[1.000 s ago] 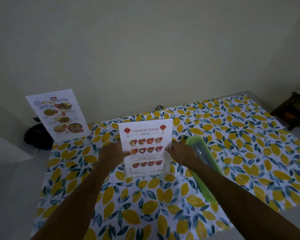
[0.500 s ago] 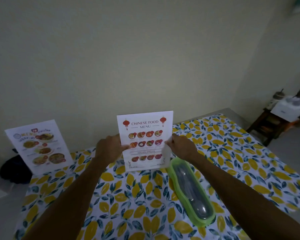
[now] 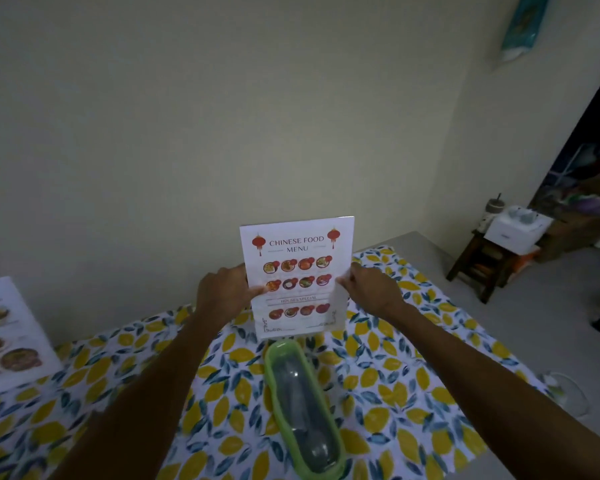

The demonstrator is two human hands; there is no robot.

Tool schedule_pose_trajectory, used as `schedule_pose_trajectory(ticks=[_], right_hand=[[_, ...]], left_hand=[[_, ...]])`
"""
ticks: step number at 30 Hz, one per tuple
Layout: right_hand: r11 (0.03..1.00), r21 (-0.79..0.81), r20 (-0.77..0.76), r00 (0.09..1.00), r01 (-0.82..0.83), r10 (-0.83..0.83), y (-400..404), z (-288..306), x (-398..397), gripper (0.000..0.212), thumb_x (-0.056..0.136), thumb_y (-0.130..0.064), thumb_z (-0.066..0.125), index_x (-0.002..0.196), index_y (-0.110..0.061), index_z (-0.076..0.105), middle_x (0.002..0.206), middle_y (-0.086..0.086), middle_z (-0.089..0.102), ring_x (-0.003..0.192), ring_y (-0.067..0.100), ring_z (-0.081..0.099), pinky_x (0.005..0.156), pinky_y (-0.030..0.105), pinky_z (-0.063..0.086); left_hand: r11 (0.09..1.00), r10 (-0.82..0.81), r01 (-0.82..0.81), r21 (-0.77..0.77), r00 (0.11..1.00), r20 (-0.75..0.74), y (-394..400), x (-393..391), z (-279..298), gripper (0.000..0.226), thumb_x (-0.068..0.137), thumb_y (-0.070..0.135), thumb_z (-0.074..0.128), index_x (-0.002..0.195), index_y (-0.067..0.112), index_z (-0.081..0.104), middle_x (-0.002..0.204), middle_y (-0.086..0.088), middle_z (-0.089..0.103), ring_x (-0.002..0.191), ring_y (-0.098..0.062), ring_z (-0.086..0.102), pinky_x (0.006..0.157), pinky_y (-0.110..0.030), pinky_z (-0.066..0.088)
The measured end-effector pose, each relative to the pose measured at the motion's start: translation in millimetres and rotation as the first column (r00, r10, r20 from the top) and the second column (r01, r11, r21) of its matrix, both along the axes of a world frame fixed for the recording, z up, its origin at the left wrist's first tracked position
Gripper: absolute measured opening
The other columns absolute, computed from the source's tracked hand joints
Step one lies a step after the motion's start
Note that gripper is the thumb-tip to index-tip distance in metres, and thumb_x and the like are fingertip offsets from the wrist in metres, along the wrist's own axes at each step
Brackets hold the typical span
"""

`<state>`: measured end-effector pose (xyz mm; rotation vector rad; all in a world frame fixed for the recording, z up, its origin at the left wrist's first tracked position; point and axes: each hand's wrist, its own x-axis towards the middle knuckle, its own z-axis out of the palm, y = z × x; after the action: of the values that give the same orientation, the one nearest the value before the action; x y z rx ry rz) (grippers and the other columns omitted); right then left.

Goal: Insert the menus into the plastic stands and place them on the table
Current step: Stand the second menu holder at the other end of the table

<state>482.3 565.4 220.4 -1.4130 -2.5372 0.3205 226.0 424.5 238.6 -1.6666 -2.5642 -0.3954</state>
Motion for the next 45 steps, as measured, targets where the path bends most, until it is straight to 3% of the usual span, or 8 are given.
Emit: schedule_pose_trajectory(ticks=[9,14,22,26,33,36,40,45], right_hand=[[0.998,0.024,0.029,0.998,0.054,-0.055,71.6,-3.1,99.0,0.044,0.098,-0.054,0.041,0.106,-0.013,0.056,0.098,0.010,0.071,0.086,0.030,0.066,0.069,0.039,0.052],[0.991,0.029,0.050,0.990,0.131,-0.132,96.0,-2.6,123.9,0.047,0.096,-0.058,0.040,0.109,-0.016,0.056,0.101,0.009,0.070,0.088,0.030,0.066,0.075,0.042,0.056],[0.986,0.022,0.058,0.985,0.162,-0.163,140.0,-5.2,142.9,0.045,0.096,-0.056,0.041,0.107,-0.016,0.056,0.096,0.008,0.071,0.078,0.027,0.066,0.068,0.040,0.056],[0.988,0.022,0.110,0.981,0.155,-0.157,166.4,-11.4,144.3,0.045,0.096,-0.057,0.042,0.110,-0.016,0.056,0.099,0.009,0.070,0.077,0.026,0.062,0.063,0.034,0.046],[0.993,-0.044,0.133,0.986,0.106,-0.099,235.4,-33.5,147.2,0.047,0.094,-0.062,0.040,0.108,-0.021,0.057,0.103,0.005,0.071,0.089,0.026,0.067,0.074,0.038,0.052],[0.995,-0.081,0.122,0.991,0.065,-0.054,280.5,-44.5,142.3,0.045,0.094,-0.060,0.042,0.107,-0.020,0.057,0.102,0.005,0.071,0.087,0.025,0.067,0.075,0.038,0.053],[0.998,-0.066,0.102,0.995,0.022,-0.016,344.4,-64.4,134.1,0.044,0.095,-0.059,0.040,0.108,-0.019,0.056,0.099,0.007,0.071,0.085,0.027,0.068,0.076,0.040,0.056],[0.998,-0.061,0.102,0.995,-0.004,0.010,406.1,-91.9,125.4,0.044,0.096,-0.058,0.038,0.106,-0.017,0.053,0.096,0.011,0.070,0.081,0.030,0.068,0.073,0.041,0.057]], left_hand=[[0.999,-0.035,0.035,0.015,0.999,-0.019,73.6,99.6,-11.9,0.059,0.079,0.072,0.060,0.116,0.026,0.066,0.094,0.004,0.076,0.076,-0.019,0.071,0.063,-0.026,0.048],[0.997,-0.068,0.069,0.020,0.998,-0.014,113.4,118.5,-16.7,0.061,0.078,0.074,0.059,0.116,0.026,0.066,0.093,0.002,0.076,0.075,-0.022,0.071,0.067,-0.031,0.054],[0.990,-0.138,0.138,0.027,0.990,0.020,163.0,132.2,-22.1,0.058,0.079,0.073,0.059,0.114,0.028,0.067,0.092,0.002,0.076,0.075,-0.021,0.071,0.065,-0.031,0.054],[0.992,-0.129,0.129,0.010,0.990,0.047,184.6,136.1,-27.5,0.059,0.080,0.072,0.058,0.116,0.027,0.067,0.095,0.003,0.077,0.074,-0.019,0.071,0.064,-0.029,0.054],[0.998,-0.066,0.066,0.014,0.997,0.038,234.2,152.1,-46.0,0.053,0.079,0.060,0.071,0.115,0.021,0.070,0.103,-0.002,0.076,0.086,-0.023,0.071,0.060,-0.023,0.039],[1.000,-0.010,0.012,-0.027,0.998,0.069,271.4,158.7,-61.0,0.052,0.081,0.062,0.067,0.112,0.020,0.069,0.103,-0.004,0.075,0.079,-0.021,0.071,0.056,-0.023,0.043],[0.992,0.103,-0.115,0.047,0.973,0.209,322.3,166.6,-87.6,0.059,0.078,0.067,0.065,0.116,0.022,0.064,0.103,-0.001,0.075,0.077,-0.021,0.073,0.064,-0.032,0.061],[0.980,0.192,-0.198,0.028,0.969,0.154,373.7,170.6,-122.6,0.069,0.078,0.081,0.046,0.115,0.025,0.063,0.087,0.002,0.076,0.062,-0.015,0.069,0.054,-0.032,0.060]])
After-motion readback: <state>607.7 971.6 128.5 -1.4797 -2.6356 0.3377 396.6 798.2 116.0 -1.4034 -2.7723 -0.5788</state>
